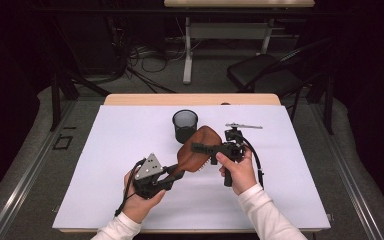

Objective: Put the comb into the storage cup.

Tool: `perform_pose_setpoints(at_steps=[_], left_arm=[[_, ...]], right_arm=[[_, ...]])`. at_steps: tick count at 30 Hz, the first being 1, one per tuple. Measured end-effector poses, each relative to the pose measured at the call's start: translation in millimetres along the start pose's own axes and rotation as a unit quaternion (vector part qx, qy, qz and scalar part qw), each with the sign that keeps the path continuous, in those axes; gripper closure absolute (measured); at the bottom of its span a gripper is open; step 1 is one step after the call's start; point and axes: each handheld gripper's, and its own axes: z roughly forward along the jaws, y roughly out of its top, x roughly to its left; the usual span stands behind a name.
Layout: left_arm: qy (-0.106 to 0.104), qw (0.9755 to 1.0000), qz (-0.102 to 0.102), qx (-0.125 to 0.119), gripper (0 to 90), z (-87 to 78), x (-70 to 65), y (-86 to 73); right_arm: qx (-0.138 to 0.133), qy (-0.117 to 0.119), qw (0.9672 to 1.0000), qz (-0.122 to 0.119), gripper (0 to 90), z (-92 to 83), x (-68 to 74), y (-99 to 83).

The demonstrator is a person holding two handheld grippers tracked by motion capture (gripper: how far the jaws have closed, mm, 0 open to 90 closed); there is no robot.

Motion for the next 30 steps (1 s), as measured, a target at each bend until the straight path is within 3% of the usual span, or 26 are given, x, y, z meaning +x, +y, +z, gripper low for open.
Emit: perform_pose_setpoints(at_steps=[30], left_arm=[[-0.004, 1.0000, -0.004, 0.006, 71.6, 3.6, 2.7, -3.3]], right_arm=[[0.020, 0.005, 0.9997, 0.016, 32.5, 0.8, -4.5, 0.6]])
